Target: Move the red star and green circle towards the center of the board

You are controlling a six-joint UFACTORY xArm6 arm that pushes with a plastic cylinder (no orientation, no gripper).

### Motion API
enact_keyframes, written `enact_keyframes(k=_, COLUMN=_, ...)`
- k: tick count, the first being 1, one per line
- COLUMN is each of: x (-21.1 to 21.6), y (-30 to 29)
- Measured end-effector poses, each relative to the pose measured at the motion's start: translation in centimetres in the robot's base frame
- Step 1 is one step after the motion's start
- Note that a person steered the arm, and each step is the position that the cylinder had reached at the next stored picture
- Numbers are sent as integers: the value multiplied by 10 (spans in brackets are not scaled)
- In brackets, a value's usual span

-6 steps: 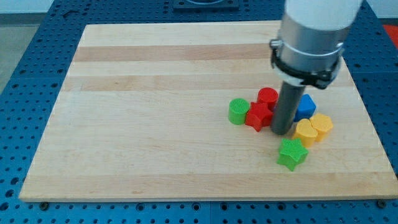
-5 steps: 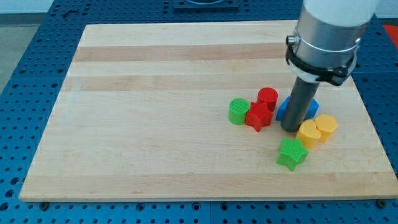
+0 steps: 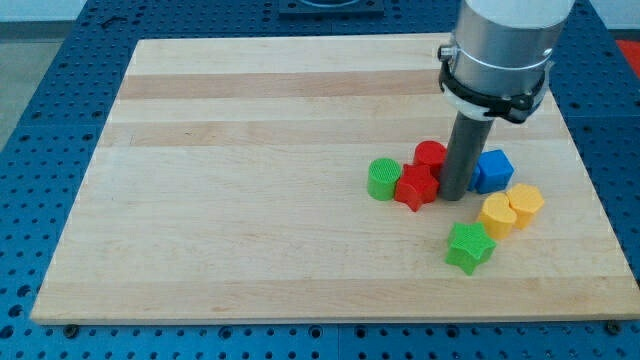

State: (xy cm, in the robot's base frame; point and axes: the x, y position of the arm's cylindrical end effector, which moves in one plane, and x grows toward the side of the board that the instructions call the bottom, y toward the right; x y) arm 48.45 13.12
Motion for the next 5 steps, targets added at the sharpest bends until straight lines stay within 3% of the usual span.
enact_keyframes(k=2, x=-15, y=-30)
enact_keyframes(k=4, x=42, y=-96)
enact_keyframes(k=5, x=38, y=-141)
